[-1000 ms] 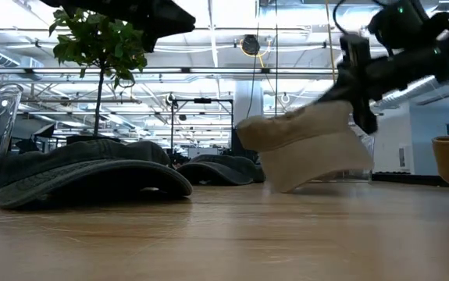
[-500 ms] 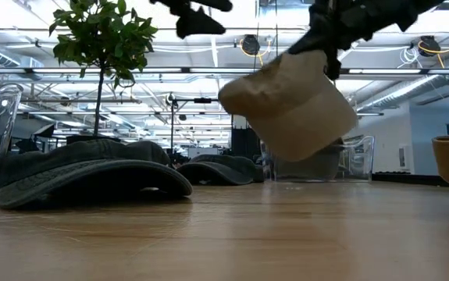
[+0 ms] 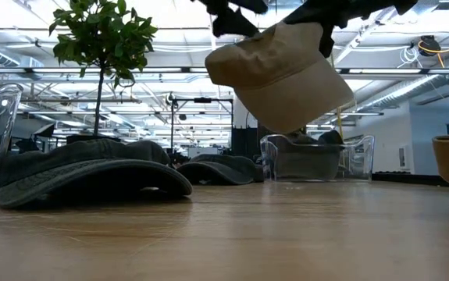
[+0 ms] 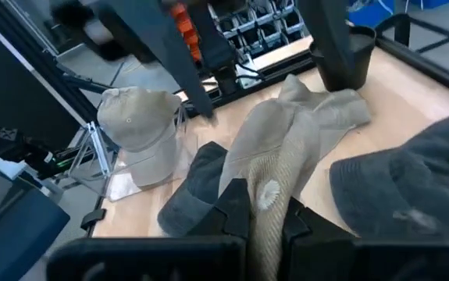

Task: Pick & Place hat
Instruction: Put the brown cap into the bottom transparent bin

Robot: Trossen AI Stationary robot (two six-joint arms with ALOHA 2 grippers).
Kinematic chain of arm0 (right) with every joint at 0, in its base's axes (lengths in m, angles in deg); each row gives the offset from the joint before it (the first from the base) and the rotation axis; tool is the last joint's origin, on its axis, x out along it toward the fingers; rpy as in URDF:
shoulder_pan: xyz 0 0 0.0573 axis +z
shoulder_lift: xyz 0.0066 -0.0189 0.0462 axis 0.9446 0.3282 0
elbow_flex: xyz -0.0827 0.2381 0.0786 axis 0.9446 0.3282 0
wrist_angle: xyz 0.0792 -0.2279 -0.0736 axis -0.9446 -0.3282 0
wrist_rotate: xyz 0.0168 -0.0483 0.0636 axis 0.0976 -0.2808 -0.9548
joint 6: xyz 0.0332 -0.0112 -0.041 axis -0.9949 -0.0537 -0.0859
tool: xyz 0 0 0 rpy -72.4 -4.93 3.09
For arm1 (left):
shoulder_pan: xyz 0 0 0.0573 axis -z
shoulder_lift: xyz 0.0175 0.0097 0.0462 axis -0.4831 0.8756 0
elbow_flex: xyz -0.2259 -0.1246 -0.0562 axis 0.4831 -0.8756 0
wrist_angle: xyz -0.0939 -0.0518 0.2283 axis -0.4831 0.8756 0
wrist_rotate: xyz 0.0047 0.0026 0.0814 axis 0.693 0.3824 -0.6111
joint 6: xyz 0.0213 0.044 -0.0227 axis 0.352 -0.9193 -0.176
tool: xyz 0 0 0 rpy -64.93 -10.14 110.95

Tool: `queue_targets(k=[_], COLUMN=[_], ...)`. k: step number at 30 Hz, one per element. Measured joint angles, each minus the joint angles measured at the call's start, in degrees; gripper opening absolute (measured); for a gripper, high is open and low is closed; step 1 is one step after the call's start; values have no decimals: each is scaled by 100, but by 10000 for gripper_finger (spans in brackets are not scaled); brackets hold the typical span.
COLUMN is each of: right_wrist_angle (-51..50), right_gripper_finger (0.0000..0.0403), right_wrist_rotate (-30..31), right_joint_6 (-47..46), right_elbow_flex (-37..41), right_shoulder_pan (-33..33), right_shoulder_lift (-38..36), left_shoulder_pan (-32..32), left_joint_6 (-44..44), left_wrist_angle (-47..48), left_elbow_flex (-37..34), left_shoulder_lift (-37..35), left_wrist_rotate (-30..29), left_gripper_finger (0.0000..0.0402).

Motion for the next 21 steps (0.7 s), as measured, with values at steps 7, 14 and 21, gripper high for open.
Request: queue_targets(k=[7, 14, 21], right_wrist_angle=[34, 698, 742], right_gripper_finger=[0, 1, 1], right_wrist_rotate=[223, 200, 74], right_joint_6=[336, 769, 779], right_elbow_flex=[-26, -26, -28], right_shoulder_pan=[11, 19, 19], right_shoulder_lift=[0, 0, -3], left_shoulder_pan=[4, -39, -38], left_joint_6=[-19, -84, 297], left_wrist_angle=[84, 299, 87], left_elbow_flex=[18, 16, 9], left_shoulder_lift=[136, 151, 151], left_wrist_rotate=[279, 215, 217], left_gripper_finger=[298, 283, 221])
